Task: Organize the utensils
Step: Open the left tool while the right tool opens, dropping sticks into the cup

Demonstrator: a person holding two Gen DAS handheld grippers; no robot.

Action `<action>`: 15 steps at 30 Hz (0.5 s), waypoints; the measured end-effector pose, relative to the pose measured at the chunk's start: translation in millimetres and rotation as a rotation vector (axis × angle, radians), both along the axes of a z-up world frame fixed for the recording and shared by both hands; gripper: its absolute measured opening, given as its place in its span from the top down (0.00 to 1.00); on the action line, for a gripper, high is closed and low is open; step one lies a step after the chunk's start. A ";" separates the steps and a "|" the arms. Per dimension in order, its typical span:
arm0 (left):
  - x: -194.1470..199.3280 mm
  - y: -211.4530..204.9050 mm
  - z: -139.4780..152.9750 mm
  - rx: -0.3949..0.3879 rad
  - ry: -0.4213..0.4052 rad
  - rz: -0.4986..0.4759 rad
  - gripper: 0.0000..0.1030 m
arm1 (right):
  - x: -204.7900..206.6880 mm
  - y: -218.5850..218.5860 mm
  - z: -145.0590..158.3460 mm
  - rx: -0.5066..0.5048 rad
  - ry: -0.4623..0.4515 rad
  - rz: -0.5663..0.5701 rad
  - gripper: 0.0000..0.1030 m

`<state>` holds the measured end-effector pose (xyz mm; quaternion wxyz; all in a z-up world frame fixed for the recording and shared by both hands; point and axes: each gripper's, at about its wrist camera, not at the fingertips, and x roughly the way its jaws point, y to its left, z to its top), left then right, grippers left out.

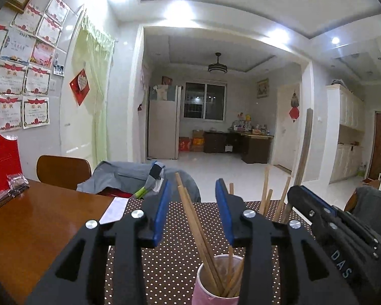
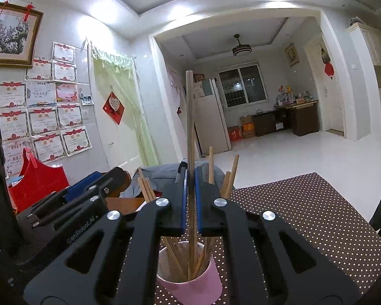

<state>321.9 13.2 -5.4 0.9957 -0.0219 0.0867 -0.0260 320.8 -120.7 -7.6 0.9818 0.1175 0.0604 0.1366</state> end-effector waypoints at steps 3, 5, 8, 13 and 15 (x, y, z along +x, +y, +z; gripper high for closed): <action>0.4 1.2 0.1 0.000 0.003 0.009 0.64 | 0.6 0.6 1.4 -0.001 0.000 0.004 0.93; 0.4 2.0 0.7 0.001 0.002 0.013 0.64 | 0.6 0.8 1.9 -0.006 0.001 -0.003 0.93; 1.1 3.3 1.2 0.001 0.010 0.026 0.64 | 0.6 -1.5 0.3 0.003 0.008 -0.009 0.90; 2.7 4.4 1.5 0.008 0.015 0.035 0.64 | -1.2 -1.8 1.0 0.006 0.000 -0.010 0.70; 2.6 5.2 1.8 0.006 0.015 0.035 0.64 | -2.8 -0.7 2.3 0.002 -0.008 -0.014 0.70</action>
